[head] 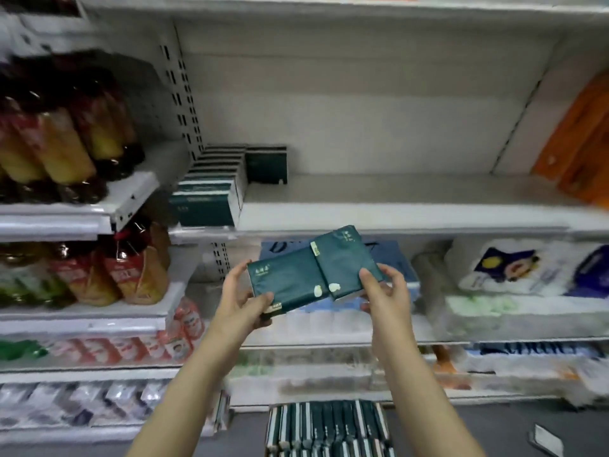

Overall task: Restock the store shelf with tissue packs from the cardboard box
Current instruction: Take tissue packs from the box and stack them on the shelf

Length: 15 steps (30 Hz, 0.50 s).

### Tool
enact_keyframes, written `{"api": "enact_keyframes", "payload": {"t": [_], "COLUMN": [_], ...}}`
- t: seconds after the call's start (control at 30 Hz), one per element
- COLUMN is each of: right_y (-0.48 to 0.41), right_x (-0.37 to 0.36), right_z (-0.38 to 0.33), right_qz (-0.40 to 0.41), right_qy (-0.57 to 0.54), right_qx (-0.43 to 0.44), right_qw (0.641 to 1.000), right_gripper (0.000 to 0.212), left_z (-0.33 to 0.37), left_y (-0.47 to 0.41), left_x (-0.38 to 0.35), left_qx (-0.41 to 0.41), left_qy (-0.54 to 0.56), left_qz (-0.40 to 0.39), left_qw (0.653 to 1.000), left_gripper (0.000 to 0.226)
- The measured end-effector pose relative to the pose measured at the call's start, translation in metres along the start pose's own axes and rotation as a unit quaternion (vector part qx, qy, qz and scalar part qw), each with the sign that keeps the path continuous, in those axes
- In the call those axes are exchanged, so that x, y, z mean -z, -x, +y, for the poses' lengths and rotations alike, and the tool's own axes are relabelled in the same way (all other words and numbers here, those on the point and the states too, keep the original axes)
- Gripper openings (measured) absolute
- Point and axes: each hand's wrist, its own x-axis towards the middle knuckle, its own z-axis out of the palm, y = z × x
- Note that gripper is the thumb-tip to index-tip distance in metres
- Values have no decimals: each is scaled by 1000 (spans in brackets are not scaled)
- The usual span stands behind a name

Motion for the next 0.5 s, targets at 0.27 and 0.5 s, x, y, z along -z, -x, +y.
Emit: {"api": "enact_keyframes", "payload": {"t": [0.27, 0.5], "right_y": [-12, -59], "right_x": [-42, -94], "right_z": [-47, -62], "right_qz": [-95, -106], "right_qy": [-10, -12], "right_qx": [42, 61], "right_qw": [995, 992], "right_gripper": [21, 26], "left_z": [62, 116], "left_y": [-12, -71], "left_x": [21, 59], "left_qx": [-93, -154], "left_qy": [11, -14], "left_qz": [46, 86], "left_qw": [995, 984], "left_gripper": [57, 62]}}
